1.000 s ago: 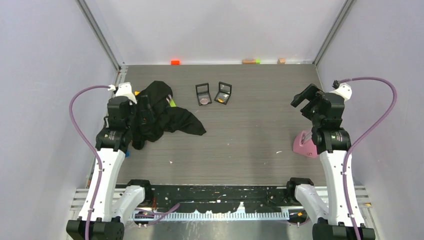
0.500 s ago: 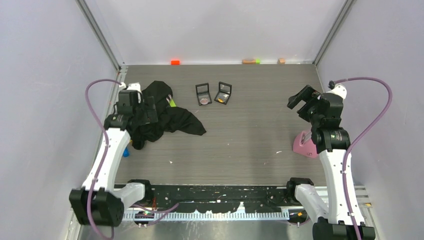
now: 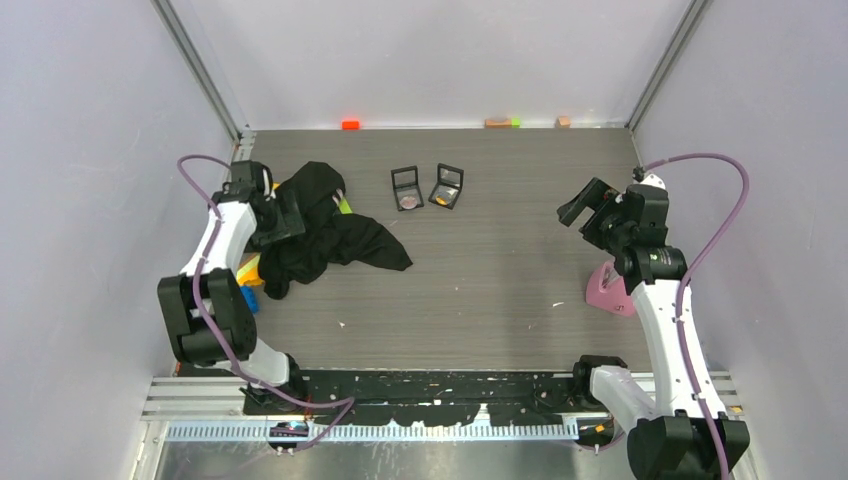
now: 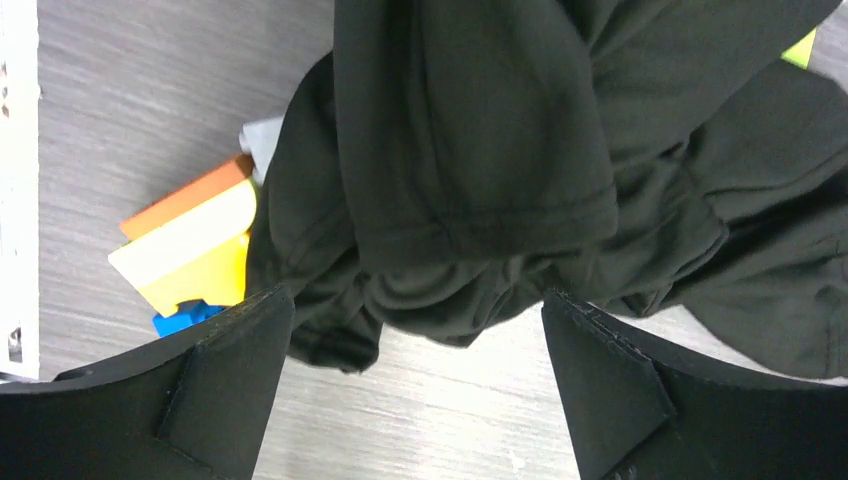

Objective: Pin the brooch onto the clothing

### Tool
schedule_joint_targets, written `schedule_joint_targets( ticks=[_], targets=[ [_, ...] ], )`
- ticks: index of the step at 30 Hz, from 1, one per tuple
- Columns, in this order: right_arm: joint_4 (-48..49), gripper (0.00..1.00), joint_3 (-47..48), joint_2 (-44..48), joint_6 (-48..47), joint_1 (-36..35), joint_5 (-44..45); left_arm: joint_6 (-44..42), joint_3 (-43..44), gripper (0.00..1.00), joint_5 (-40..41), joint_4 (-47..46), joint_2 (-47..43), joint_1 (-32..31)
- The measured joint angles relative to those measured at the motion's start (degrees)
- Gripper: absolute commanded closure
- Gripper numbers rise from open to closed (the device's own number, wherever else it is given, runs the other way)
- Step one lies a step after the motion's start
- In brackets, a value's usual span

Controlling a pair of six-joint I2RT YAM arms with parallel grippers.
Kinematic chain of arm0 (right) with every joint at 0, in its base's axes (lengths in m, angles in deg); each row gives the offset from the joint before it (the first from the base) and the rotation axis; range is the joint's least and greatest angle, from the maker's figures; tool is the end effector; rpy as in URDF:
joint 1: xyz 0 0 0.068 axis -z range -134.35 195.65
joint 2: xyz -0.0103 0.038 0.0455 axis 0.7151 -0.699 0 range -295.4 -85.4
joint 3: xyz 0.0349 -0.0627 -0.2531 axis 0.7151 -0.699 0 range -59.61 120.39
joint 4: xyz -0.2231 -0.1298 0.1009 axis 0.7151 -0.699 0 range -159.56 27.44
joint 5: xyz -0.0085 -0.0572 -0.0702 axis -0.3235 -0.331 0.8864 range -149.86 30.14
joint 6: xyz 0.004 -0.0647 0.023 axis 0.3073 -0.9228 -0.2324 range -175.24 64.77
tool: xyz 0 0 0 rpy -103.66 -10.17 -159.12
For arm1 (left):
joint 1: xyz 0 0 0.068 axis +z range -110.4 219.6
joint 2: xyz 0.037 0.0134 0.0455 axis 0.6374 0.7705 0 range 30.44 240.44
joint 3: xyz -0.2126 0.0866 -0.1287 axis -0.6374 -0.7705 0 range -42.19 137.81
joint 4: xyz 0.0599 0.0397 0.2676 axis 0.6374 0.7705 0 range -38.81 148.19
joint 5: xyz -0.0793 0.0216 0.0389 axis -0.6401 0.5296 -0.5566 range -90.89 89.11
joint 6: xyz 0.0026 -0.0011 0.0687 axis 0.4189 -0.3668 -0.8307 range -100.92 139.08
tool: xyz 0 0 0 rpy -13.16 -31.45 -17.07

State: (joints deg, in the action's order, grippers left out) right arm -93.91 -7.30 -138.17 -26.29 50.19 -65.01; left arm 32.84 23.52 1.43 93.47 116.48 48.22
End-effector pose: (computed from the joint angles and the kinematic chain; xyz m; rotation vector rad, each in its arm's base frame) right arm 0.2382 -0.0139 0.3054 0.5658 2.0671 0.3462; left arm 0.3242 0.0514 0.2173 -0.5295 2.6090 0.0249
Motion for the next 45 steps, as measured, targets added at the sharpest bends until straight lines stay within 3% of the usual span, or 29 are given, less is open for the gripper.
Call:
schedule_joint_targets(
  ticks=[4,7,10,17,20,22,27,33,37,40,45],
  targets=[
    [0.0,0.00,-0.2,-0.9,0.0,0.0,-0.3,-0.3,4.6,0.01,0.7,0.1,5.1,0.0],
    [0.0,0.00,-0.3,-1.2,-0.1,0.0,-0.6,-0.9,8.5,0.09,3.3,0.0,8.6,0.0],
    [0.0,0.06,-0.3,-1.3,-0.1,0.0,-0.8,-1.4,11.1,0.35,5.0,-0.4,11.3,0.0],
    [0.0,0.08,-0.3,-2.0,-0.4,0.0,-1.5,-1.7,13.7,0.60,1.4,0.0,17.4,0.1],
    [-0.1,0.09,-0.3,-2.4,-0.5,0.0,-1.6,-1.6,13.6,0.88,0.5,0.2,18.0,0.1],
    [-0.2,0.09,-0.3,-2.4,-0.6,0.0,-1.6,-1.8,13.6,1.00,0.5,0.2,18.0,0.1],
    [-0.5,0.10,-0.3,-2.4,-0.8,0.0,-2.6,-2.0,12.0,1.00,-0.7,-0.4,15.4,0.1],
    [-0.7,0.16,-0.1,-4.2,-1.6,0.0,-6.8,0.8,10.9,1.00,-7.4,-1.0,-1.4,0.0],
    [-0.1,0.22,0.0,-6.9,-1.7,-2.3,-10.9,5.6,18.4,1.00,-15.5,-1.3,-10.4,0.0],
    [-0.2,0.22,0.8,-8.7,-2.3,-9.1,-10.3,9.0,27.1,1.00,-22.7,-1.7,-12.2,0.0],
    [2.6,0.18,3.7,-10.8,-3.6,-26.5,-7.7,12.3,38.9,1.00,-32.0,0.3,-12.7,0.0]
  ],
)
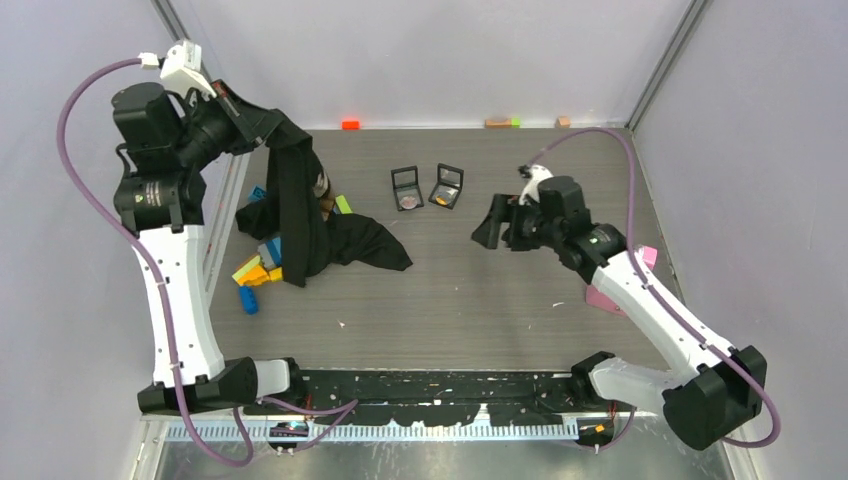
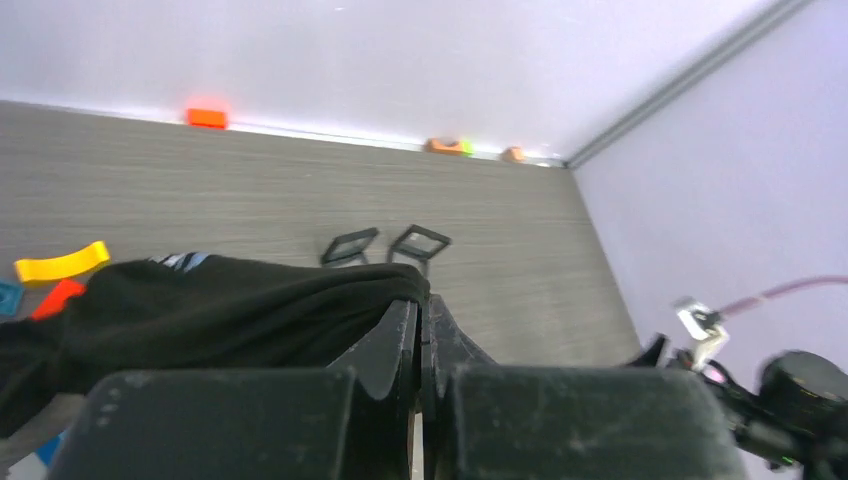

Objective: Pin the brooch onto the clothing

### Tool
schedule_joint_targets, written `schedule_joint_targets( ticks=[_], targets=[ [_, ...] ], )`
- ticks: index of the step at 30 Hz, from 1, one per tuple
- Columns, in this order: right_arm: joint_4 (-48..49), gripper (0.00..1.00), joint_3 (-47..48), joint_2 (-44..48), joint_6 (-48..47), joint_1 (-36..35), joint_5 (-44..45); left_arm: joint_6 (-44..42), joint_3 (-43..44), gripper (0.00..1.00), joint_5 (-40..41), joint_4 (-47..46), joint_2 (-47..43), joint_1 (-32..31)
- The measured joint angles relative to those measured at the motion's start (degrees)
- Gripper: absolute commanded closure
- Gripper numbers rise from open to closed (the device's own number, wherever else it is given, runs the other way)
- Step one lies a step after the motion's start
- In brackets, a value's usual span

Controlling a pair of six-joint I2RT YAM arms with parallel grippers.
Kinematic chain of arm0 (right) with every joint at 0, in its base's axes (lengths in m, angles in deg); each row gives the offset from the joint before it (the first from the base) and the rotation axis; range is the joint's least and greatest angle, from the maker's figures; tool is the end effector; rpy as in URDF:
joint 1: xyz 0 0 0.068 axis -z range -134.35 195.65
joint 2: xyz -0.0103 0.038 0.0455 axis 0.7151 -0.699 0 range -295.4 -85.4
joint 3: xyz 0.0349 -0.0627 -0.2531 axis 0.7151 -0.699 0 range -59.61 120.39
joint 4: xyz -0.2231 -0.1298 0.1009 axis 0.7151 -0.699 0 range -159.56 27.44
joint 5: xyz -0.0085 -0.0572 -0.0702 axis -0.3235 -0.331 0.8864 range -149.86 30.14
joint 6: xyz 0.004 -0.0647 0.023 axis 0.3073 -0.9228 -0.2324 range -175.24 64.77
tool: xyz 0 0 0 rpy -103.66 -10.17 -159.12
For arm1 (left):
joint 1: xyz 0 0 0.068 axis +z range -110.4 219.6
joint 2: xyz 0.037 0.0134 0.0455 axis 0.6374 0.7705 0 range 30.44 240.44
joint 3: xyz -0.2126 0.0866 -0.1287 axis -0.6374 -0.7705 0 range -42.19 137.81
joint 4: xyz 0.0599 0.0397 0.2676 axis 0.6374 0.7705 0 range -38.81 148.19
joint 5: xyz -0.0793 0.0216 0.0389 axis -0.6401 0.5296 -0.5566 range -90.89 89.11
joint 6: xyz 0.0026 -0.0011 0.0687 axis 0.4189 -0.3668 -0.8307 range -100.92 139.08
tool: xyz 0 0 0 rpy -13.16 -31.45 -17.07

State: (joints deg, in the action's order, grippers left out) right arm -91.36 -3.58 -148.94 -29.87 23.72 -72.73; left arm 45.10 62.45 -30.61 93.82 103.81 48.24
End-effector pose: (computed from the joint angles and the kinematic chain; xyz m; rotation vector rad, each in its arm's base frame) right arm 0.2528 0.1152 0.2902 -0.0616 2.2765 0.6966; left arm 0.2608 0.0117 0.5200 -0.1583 1.7850 -0.6759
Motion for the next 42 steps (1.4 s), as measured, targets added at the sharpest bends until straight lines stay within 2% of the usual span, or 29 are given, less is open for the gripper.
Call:
schedule_joint_targets(
  ticks=[4,9,12,16,23,31,32,34,35,36,37,39,42],
  targets=[
    [6.5,0.15,0.8,-1.6,0.5,-9.1,1.2,1.8,4.4,1.00,-4.2,1.6,-0.8,0.0],
    [18.6,0.11,0.6,-4.3,1.1,-20.1,5.2,5.0,5.3,1.00,-7.9,1.7,-2.8,0.0],
    [27.8,0.11,0.8,-8.5,0.6,-27.0,8.2,7.0,5.6,1.00,-10.0,0.8,-3.1,0.0],
    [34.8,0.12,4.0,-17.8,-1.8,-33.6,12.7,8.3,5.6,1.00,-10.9,0.4,-3.1,0.0],
    [40.3,0.11,9.7,-33.9,-5.9,-38.2,19.3,8.5,5.7,1.00,-11.5,0.3,-3.1,0.0],
    [40.3,0.12,11.9,-40.4,-10.2,-38.4,27.0,8.5,6.8,1.00,-11.6,0.4,-3.1,0.0],
    [40.4,0.15,12.7,-41.1,-10.7,-38.4,27.5,8.5,6.8,1.00,-11.6,0.4,-3.1,0.0],
    [40.7,0.34,14.3,-42.7,-11.8,-38.3,28.0,8.5,6.9,1.00,-11.6,0.4,-3.2,0.0],
    [40.9,0.53,15.1,-43.6,-12.3,-38.3,28.0,8.5,6.9,1.00,-11.6,0.4,-3.2,0.0],
    [41.0,0.65,15.5,-44.1,-13.0,-38.4,27.7,8.5,6.9,1.00,-11.6,0.4,-3.2,0.0],
    [41.0,0.83,16.1,-44.7,-13.3,-38.4,27.4,8.4,6.9,1.00,-11.6,0.5,-3.2,0.0],
    [40.5,0.97,17.0,-45.3,-14.6,-38.4,26.9,8.0,7.0,1.00,-11.4,0.6,-3.2,0.0],
    [38.9,0.99,17.7,-44.7,-16.1,-38.4,28.1,6.3,8.1,1.00,-9.8,2.3,-3.1,0.0]
  ],
)
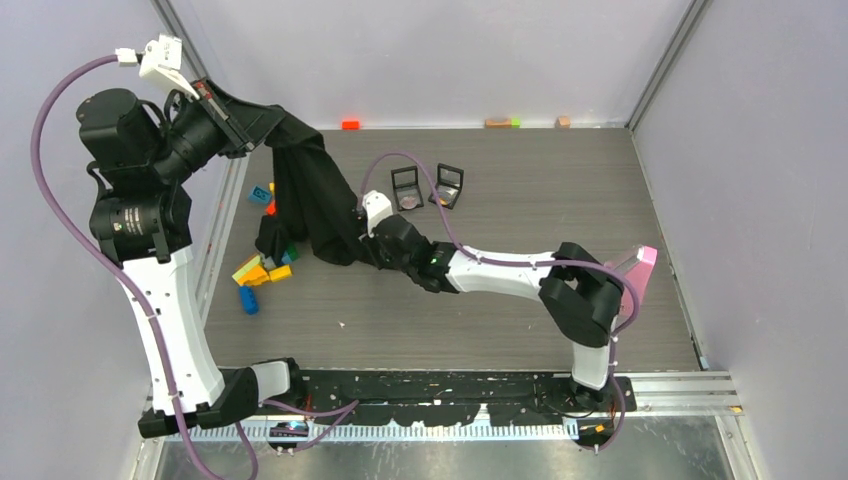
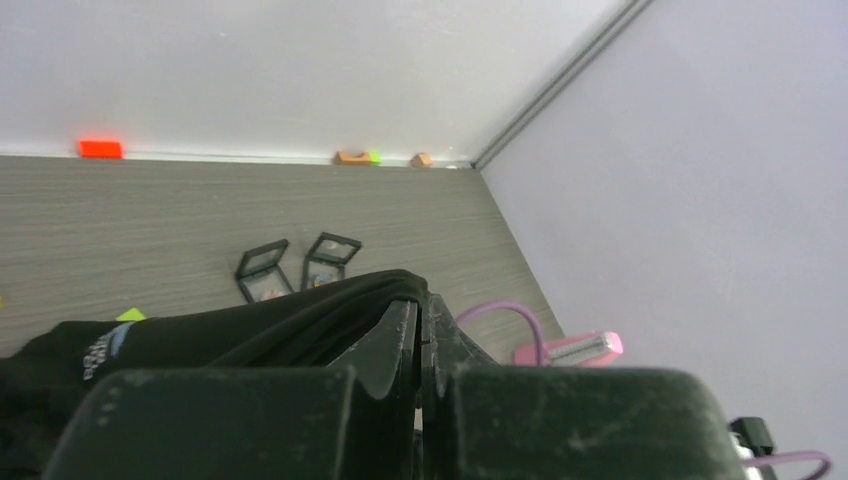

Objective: Pin the brooch onto the clothing

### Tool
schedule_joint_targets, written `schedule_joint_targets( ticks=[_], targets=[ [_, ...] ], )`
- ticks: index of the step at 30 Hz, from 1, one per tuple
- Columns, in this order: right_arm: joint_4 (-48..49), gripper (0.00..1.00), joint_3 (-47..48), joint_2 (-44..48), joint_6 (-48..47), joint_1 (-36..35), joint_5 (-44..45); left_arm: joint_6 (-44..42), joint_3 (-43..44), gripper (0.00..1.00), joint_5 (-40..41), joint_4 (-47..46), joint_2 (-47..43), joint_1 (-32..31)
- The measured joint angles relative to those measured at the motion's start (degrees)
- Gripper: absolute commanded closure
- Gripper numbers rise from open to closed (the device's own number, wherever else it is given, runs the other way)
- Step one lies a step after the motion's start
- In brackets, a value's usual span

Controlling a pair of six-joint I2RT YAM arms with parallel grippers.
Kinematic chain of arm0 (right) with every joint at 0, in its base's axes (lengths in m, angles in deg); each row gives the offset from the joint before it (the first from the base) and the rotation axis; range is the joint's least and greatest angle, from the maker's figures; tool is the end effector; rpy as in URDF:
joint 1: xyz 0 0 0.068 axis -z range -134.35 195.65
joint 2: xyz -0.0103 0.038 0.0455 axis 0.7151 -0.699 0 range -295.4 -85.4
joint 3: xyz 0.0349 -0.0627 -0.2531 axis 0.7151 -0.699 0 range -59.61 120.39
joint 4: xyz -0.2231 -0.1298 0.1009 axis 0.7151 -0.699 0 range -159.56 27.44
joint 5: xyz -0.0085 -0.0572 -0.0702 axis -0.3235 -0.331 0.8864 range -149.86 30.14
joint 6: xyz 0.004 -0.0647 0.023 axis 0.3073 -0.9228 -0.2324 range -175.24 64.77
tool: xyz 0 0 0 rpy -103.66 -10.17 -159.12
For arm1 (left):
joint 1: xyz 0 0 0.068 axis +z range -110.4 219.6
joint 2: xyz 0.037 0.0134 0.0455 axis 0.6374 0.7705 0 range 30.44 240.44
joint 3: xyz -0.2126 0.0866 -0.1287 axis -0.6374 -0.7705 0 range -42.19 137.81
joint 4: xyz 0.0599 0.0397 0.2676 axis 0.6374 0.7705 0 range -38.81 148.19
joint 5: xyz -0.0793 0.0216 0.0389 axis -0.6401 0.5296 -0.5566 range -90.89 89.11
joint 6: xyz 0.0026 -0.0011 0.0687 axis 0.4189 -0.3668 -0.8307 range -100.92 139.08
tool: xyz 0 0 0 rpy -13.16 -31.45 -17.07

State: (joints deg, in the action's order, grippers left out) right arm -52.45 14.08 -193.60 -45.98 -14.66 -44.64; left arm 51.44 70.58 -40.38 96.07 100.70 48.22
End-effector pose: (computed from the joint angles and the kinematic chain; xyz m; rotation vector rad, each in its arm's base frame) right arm 0.2431 0.3969 0.2032 -0.7104 1.8892 0.5187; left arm 0.2062 -0.0045 0.5688 -0.0434 1.6731 -0.8681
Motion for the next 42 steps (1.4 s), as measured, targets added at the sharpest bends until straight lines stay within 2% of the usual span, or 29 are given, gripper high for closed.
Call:
schedule_joint_targets(
  ticks=[4,8,13,19,25,29,38,42],
  targets=[
    [-5.7,1.00,0.0,6.1,-3.3,0.0,4.0,-2.9,2.2,1.00,3.8,1.7,0.0,0.0],
    [-13.3,1.00,1.7,18.4,-7.5,0.0,9.1,-5.4,5.5,1.00,7.8,3.8,1.2,0.0],
    [-21.1,1.00,12.6,33.7,-12.3,0.0,14.3,-7.3,12.8,1.00,10.3,5.2,4.6,0.0],
    [-29.1,0.99,26.4,43.7,-15.2,0.0,14.5,-5.0,19.7,1.00,8.4,4.5,5.5,0.0],
    [-34.7,1.00,39.1,44.8,-17.6,0.0,12.1,-1.7,24.9,1.00,5.9,1.5,4.2,-0.1],
    [-35.4,1.00,42.2,44.8,-20.3,0.0,12.5,0.7,25.0,1.00,3.6,-1.4,3.4,-0.2],
    [-27.7,1.00,31.3,42.6,-32.6,0.4,23.5,3.7,15.6,1.00,0.5,-7.7,4.8,-0.3],
    [-25.4,1.00,28.2,38.6,-34.7,5.0,24.0,3.6,12.0,1.00,-0.9,-8.9,9.6,-0.3]
  ],
)
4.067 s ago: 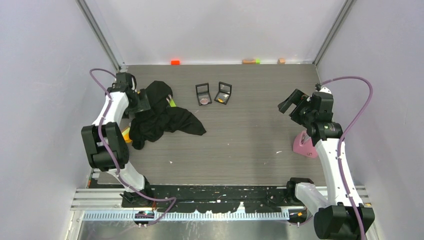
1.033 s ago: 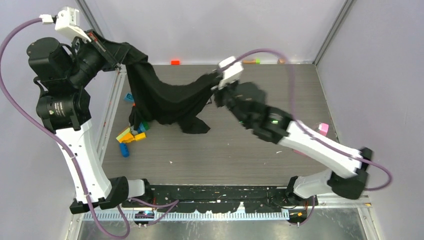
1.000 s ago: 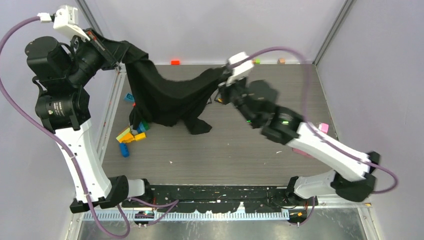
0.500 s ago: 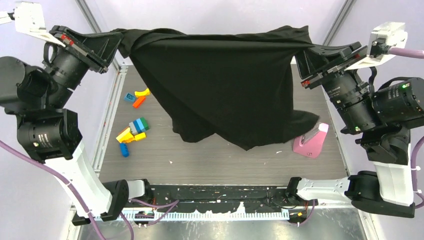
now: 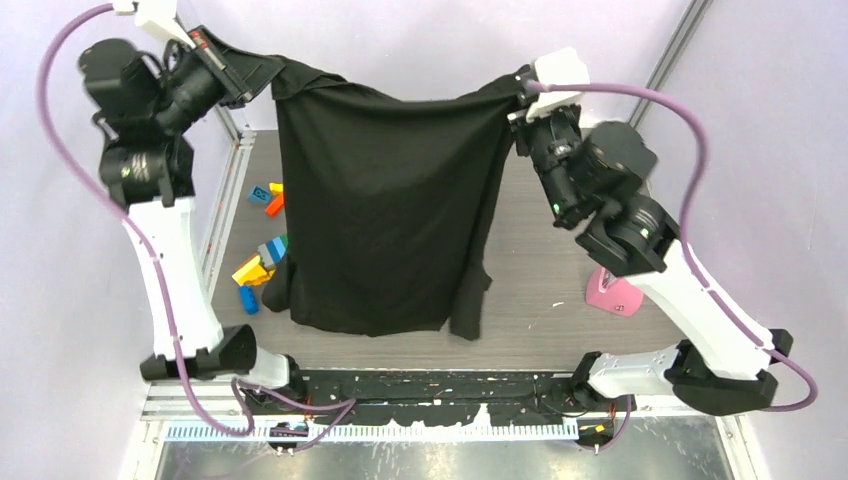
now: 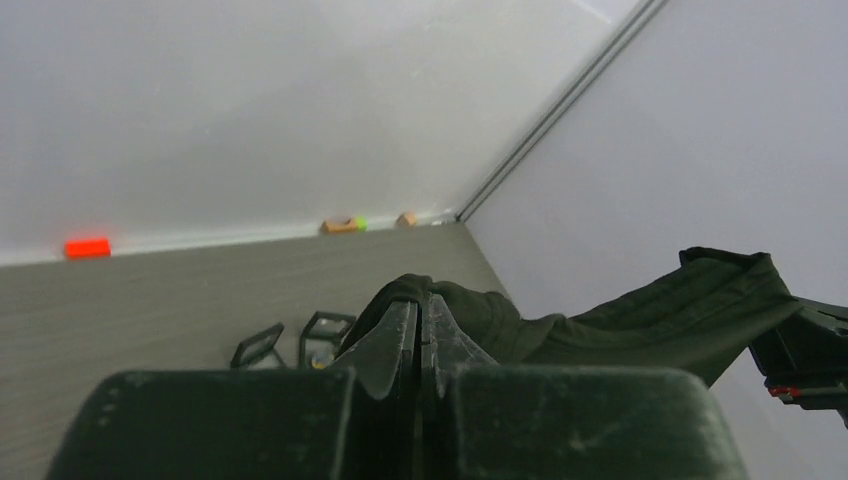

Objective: Pin the brooch onto the clothing

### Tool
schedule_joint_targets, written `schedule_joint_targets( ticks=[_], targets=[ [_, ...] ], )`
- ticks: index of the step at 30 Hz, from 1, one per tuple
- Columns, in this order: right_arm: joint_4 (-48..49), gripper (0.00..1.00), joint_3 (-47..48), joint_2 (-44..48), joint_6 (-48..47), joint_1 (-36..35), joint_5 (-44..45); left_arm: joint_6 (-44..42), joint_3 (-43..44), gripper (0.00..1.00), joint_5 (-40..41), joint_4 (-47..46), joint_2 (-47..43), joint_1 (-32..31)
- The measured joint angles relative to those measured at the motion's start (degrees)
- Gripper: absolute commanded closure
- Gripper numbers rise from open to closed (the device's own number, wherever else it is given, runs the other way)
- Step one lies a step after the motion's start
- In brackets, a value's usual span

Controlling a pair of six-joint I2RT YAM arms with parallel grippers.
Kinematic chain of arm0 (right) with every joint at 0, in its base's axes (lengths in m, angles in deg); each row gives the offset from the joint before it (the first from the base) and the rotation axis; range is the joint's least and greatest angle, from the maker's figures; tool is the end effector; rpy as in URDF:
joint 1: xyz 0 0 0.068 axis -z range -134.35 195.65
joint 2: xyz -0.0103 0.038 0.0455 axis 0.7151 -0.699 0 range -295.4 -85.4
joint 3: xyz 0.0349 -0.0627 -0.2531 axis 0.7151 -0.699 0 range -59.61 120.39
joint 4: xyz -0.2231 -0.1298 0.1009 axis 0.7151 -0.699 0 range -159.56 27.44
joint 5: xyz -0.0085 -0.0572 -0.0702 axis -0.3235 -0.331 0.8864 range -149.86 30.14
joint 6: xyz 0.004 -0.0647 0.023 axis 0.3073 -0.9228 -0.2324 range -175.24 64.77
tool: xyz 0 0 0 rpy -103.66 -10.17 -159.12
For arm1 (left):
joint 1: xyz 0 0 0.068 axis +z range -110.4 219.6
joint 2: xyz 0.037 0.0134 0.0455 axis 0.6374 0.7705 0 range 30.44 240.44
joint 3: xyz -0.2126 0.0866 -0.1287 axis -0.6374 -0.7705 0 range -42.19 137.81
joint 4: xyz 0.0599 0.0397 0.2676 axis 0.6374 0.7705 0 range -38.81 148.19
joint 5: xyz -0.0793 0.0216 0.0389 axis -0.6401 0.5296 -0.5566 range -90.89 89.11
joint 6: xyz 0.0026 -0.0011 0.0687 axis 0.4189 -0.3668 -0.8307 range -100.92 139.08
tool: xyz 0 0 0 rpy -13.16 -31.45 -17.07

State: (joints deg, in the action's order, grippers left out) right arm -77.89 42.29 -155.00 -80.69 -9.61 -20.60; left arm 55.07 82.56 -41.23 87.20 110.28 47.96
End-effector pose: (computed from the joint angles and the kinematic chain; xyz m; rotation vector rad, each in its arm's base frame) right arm 0.1614 0.1711 0.5763 -0.3393 1.2992 0.0034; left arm 0.2358 -0.0018 0.6088 0.0280 1.5150 -0.8852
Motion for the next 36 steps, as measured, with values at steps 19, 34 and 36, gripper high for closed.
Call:
schedule_joint_targets(
  ticks=[19,34,36],
  targets=[
    [-8.1,1.00,3.0,0.8,10.2,13.8,-13.1,-5.2,-3.0,1.00,-0.6,3.6,-1.7,0.4],
    [-29.4,0.95,-35.0,28.6,45.1,13.8,-25.0,-9.7,-47.4,1.00,3.2,17.4,-42.6,0.0],
    [-31.5,0.93,-38.6,29.0,49.3,13.8,-25.7,-10.1,-51.3,0.99,5.7,18.3,-45.0,-0.2]
  ],
)
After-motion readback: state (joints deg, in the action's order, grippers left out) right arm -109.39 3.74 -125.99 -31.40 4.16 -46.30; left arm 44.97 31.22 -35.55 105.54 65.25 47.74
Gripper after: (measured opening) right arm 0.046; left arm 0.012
